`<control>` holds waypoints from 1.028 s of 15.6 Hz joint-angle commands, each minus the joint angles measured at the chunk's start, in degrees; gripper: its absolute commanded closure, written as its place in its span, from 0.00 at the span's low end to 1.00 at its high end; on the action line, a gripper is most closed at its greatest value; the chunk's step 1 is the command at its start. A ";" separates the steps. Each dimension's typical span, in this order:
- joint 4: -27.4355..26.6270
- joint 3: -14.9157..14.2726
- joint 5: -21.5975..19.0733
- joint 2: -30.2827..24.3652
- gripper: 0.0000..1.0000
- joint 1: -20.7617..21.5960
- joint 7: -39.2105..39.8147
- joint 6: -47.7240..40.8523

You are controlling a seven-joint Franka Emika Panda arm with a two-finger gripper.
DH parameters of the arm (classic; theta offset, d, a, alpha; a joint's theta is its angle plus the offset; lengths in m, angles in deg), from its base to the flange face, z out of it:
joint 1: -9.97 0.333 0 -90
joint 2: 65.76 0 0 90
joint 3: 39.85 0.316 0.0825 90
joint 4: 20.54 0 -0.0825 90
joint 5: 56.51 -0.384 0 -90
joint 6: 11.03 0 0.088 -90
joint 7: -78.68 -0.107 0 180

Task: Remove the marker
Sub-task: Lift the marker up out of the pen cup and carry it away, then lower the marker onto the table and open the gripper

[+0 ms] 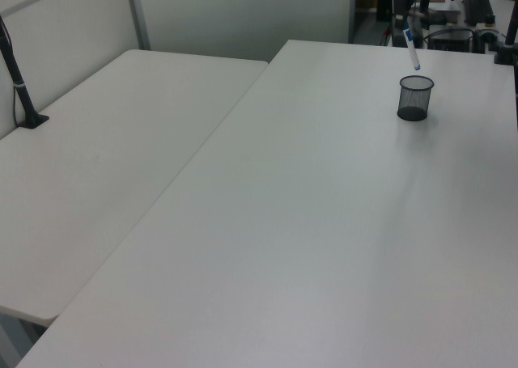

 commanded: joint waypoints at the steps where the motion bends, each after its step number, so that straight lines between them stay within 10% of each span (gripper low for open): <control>1: -0.80 2.60 -0.89 -1.05 0.82 3.05 -0.34 -6.57; 16: -4.49 17.89 -1.76 5.97 0.82 5.08 -12.47 -8.79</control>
